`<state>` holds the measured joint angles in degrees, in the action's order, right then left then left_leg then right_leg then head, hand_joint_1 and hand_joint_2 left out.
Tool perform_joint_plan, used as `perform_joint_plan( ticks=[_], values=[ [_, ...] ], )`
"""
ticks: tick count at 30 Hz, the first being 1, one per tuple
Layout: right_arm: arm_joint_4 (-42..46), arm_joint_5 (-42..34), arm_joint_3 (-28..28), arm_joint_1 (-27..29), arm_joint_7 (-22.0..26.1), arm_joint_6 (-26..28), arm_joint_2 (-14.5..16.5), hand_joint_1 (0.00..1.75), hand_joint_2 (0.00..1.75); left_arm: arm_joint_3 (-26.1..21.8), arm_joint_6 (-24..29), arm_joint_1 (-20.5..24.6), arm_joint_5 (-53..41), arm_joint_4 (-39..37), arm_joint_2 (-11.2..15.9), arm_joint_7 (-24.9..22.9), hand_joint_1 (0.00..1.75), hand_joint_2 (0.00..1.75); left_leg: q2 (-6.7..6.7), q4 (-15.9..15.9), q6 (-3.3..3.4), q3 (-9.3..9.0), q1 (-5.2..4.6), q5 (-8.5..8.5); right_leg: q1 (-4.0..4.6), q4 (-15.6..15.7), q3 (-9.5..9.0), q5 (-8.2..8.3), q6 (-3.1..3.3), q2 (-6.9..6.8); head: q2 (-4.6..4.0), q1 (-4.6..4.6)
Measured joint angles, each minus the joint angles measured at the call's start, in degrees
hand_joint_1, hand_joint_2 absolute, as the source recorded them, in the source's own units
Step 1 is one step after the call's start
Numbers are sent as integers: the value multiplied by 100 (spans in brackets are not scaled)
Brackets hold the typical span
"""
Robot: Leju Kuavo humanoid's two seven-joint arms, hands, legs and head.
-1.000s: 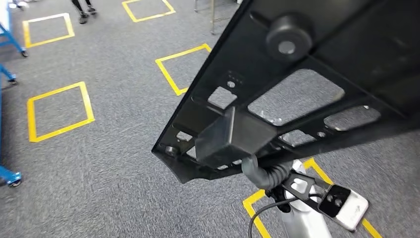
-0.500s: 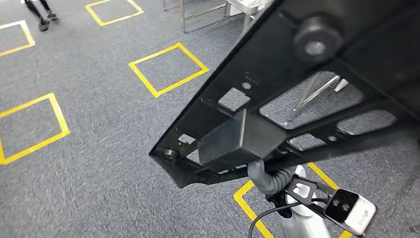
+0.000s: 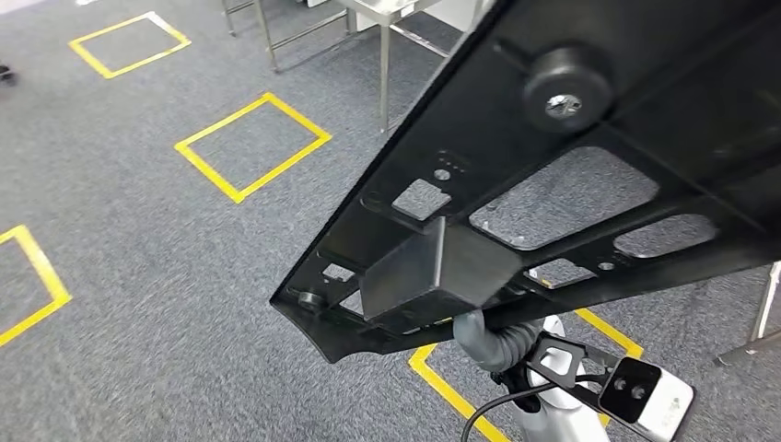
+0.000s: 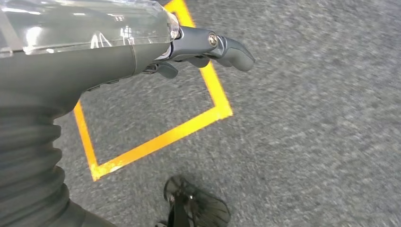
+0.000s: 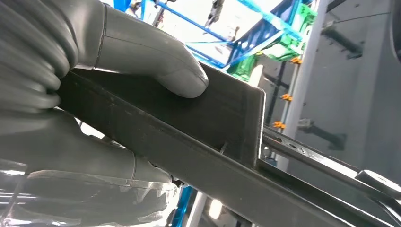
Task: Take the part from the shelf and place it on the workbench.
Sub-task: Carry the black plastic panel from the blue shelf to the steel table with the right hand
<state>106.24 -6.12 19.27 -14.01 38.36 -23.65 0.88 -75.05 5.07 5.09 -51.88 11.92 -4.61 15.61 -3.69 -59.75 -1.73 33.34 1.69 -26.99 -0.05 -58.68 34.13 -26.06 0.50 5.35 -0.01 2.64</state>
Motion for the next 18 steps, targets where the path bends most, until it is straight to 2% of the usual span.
perform_joint_plan(
  ticks=[1, 2, 3, 5, 7, 8, 9, 10, 11, 12, 14, 15, 16, 17, 18],
  values=[
    [-49, -2, 10, -37, -63, 5, 0, 175, 175, 0, -5, 0, -11, 0, -1, 2, 0, 175, -49, 45, 32, -14, -4, -25, -5, -17, 35, 4, -36, 57, 1, 0],
    [-102, -10, 17, -73, -135, 13, 0, 175, 175, 0, -12, 0, -25, 0, -1, 1, 0, 175, -8, 58, 76, -16, -14, -19, -16, -18, 61, 16, -73, 112, 1, 0],
    [-159, -23, 21, -111, -203, 19, -1, 175, 175, -1, -20, 6, -37, 1, -3, -4, 0, 175, 48, 73, 116, -19, -18, -6, -27, -24, 73, 17, -106, 112, 1, 0],
    [-308, -65, 26, -234, -304, 33, 0, 175, 175, 0, -33, 21, -55, 1, -9, -16, 0, 175, 164, 103, 194, -30, -14, 17, -20, -246, 186, -120, -167, -110, 1, -1],
    [-480, -111, 32, -378, -350, 53, 1, 175, 175, 1, -43, 19, -59, 1, -11, -26, 0, 175, 297, 114, 245, -33, -28, 17, -24, -905, 506, -455, -214, -408, 1, -1],
    [-560, -131, 33, -423, -355, 65, 2, 175, 175, 0, -48, 14, -60, 1, -10, -29, 0, 175, 367, 114, 259, -33, -38, 11, -34, -1294, 700, -610, -230, -469, 1, 0],
    [-636, -150, 34, -446, -359, 74, 1, 175, 175, 0, -55, 12, -61, 1, -10, -32, 0, 175, 432, 113, 263, -34, -45, 4, -41, -1569, 841, -685, -237, -493, 1, 0],
    [-706, -170, 32, -460, -363, 81, 0, 175, 175, 0, -62, 13, -68, 1, -11, -36, 0, 175, 493, 113, 264, -38, -49, -3, -43, -1656, 890, -660, -236, -504, 1, 0],
    [-767, -191, 29, -476, -367, 85, -2, 175, 175, 2, -71, 18, -79, 1, -14, -40, 0, 175, 551, 113, 260, -49, -53, -12, -39, -1491, 810, -524, -223, -520, 1, 0],
    [-819, -214, 21, -496, -370, 87, -3, 175, 175, 4, -83, 23, -90, 1, -18, -48, 0, 175, 605, 113, 254, -68, -58, -25, -24, -1125, 623, -322, -192, -571, 1, 0],
    [-890, -255, 2, -545, -360, 89, -6, 175, 175, 11, -110, 27, -112, 0, -34, -61, 0, 175, 702, 113, 224, -109, -75, -56, 49, -318, 207, -28, -98, -795, 1, 0],
    [-919, -271, -8, -566, -349, 88, -8, 175, 175, 14, -124, 25, -121, -1, -41, -65, 0, 175, 748, 116, 199, -123, -85, -71, 88, -85, 94, 27, -54, -873, 1, 0],
    [-946, -286, -17, -580, -336, 86, -13, 175, 175, 16, -137, 24, -134, -1, -46, -68, 0, 175, 798, 122, 173, -134, -92, -81, 119, 4, 60, 22, -25, -900, 0, 0],
    [-970, -299, -27, -586, -325, 83, -20, 175, 175, 18, -146, 26, -145, -1, -48, -69, 0, 175, 854, 136, 145, -150, -99, -88, 132, 20, 65, 27, -4, -846, 1, 0],
    [-987, -312, -38, -584, -315, 79, -30, 175, 175, 20, -153, 31, -156, -1, -49, -70, 0, 175, 891, 148, 116, -169, -98, -104, 108, 53, 48, 45, 21, -777, 0, 0]
  ],
)
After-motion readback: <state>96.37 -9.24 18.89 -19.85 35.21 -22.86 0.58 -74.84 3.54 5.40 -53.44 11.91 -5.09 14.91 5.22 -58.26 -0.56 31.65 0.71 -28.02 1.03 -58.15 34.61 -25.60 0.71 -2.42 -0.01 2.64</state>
